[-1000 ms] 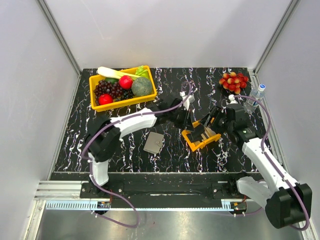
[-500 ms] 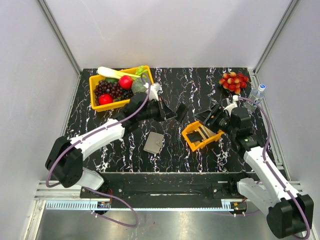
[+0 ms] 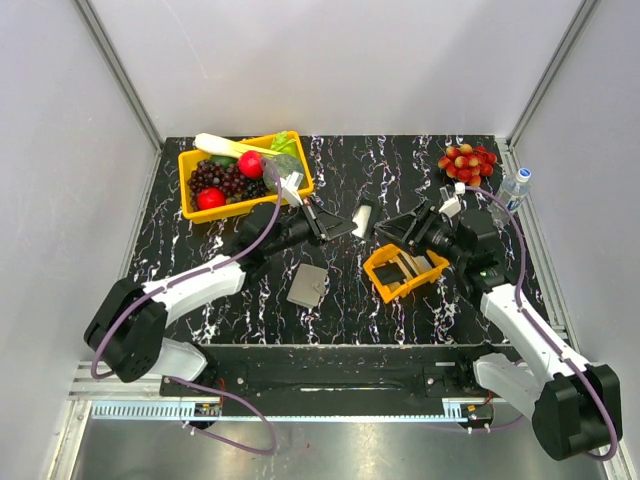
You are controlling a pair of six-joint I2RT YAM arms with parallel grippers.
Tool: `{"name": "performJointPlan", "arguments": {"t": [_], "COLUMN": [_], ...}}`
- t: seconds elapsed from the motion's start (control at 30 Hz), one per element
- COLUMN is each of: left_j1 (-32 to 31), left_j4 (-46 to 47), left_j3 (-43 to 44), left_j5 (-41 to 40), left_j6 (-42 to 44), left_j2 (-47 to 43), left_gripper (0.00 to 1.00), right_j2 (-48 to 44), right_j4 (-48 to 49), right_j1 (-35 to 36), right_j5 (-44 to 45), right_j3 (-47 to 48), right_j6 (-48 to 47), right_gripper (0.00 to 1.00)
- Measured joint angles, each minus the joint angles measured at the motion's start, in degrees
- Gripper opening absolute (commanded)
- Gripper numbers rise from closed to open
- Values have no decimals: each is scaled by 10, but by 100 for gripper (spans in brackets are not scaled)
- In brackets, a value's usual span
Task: Put the credit cards into the card holder
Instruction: Pick up the credit card from the storage box.
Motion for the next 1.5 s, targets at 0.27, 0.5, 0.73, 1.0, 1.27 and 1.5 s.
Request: {"name": "performJointPlan", "arguments": {"t": [0.27,0.5,0.73,1.0,1.27,1.5], "left_j1": [0,0,0,2,8,15], "left_j4": [72,100,104,117,81,-237], "left_j3": [0,-4,-12,-12,-21,8], "left_j5": [29,40,47,52,51,-48], "left_j6": [-46,-60,-66,-74,-44,132], "left_j2": [29,31,35,43,46,12], "left_gripper": [0,0,0,28,99,99], "right_j2": [19,37,37,37,16,1], "right_j4": [40,87,109,123,83,-64], "right_j1": [0,1,1,1,1,1], "right_j5": [-14,-21,-21,-22,-9,43], "right_j3": [0,0,0,0,0,12], "right_j6": [23,44,54,61,43,-43], "right_gripper": [52,38,25,5,3,2]}}
